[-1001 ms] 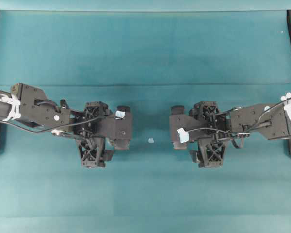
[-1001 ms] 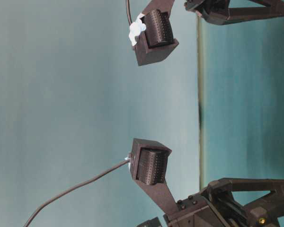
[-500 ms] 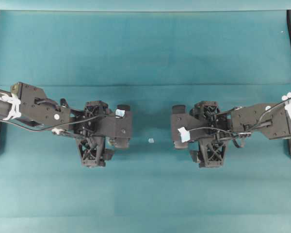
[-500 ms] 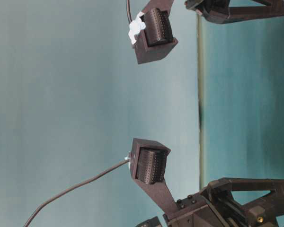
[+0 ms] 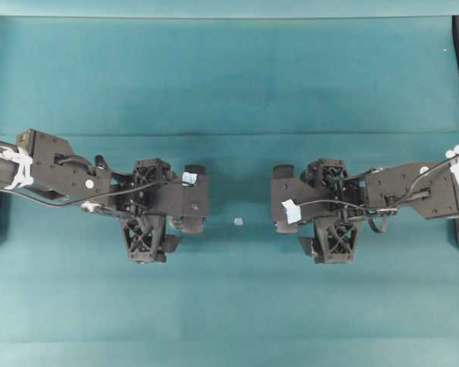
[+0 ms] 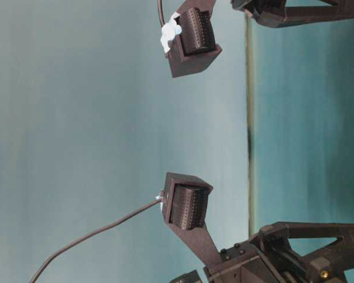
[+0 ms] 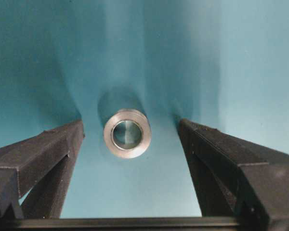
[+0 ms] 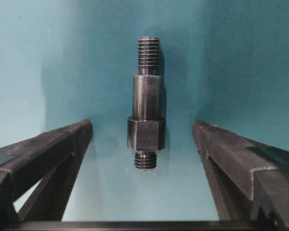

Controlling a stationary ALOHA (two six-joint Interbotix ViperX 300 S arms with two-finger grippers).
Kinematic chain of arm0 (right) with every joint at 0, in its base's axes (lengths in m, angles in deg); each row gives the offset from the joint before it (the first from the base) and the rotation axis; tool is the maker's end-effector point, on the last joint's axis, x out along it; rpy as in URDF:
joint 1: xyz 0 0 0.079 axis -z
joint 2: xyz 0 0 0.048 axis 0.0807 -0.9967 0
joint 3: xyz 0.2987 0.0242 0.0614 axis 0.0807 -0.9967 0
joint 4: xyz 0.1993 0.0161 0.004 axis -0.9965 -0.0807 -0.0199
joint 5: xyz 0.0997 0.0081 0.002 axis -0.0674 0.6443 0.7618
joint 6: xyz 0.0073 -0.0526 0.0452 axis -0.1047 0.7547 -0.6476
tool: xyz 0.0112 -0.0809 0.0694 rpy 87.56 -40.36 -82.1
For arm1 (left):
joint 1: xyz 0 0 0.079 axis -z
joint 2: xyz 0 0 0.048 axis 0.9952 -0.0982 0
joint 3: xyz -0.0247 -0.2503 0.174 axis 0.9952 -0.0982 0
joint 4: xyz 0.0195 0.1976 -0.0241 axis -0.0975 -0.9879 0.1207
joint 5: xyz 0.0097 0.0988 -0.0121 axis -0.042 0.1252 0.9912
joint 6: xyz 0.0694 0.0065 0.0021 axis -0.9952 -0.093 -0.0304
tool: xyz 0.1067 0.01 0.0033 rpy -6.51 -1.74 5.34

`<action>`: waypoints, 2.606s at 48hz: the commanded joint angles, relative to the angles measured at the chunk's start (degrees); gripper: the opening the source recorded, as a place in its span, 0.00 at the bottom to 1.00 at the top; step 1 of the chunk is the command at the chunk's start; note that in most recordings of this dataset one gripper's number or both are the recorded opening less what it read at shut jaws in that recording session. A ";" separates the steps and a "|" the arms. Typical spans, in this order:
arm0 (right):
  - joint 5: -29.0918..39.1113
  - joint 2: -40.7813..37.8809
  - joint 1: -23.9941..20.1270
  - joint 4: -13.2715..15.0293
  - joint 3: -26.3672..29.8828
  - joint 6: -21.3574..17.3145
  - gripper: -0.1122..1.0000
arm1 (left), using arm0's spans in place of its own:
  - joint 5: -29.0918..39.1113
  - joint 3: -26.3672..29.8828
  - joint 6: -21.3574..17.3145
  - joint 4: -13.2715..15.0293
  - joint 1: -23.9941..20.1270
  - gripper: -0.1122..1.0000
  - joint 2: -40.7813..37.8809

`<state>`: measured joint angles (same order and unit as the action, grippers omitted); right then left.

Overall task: Insert the washer onto the shaft with both hands.
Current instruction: 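Lower both grippers, closing right gripper around the threaded shaft, then close left gripper on the silver washer and lift both parts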

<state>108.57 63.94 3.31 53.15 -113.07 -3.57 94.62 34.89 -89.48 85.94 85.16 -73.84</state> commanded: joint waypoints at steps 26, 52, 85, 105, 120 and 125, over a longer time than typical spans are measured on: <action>-0.97 -0.18 0.62 0.18 -0.26 -0.09 0.60 | -0.18 0.18 -0.18 -0.18 -0.09 0.72 0.53; -0.97 0.00 2.11 0.18 -0.44 0.18 0.22 | -0.18 0.44 -0.62 -0.18 -0.09 0.43 0.62; -0.62 0.00 3.52 0.18 0.09 0.53 0.11 | -0.09 0.53 -0.44 -0.18 0.18 0.42 0.88; -0.53 0.09 2.46 0.18 0.26 0.53 0.11 | -0.18 0.53 -0.53 -0.18 0.18 0.42 0.88; -0.44 0.70 1.67 0.18 0.18 0.79 0.11 | -0.18 0.35 -0.26 -0.18 0.44 0.42 1.05; -0.44 0.79 1.58 0.18 0.26 0.70 0.11 | -0.18 0.35 -0.35 -0.18 0.44 0.43 1.14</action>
<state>107.95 64.38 5.25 53.24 -113.07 -3.48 94.71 34.89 -89.83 85.85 85.51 -73.57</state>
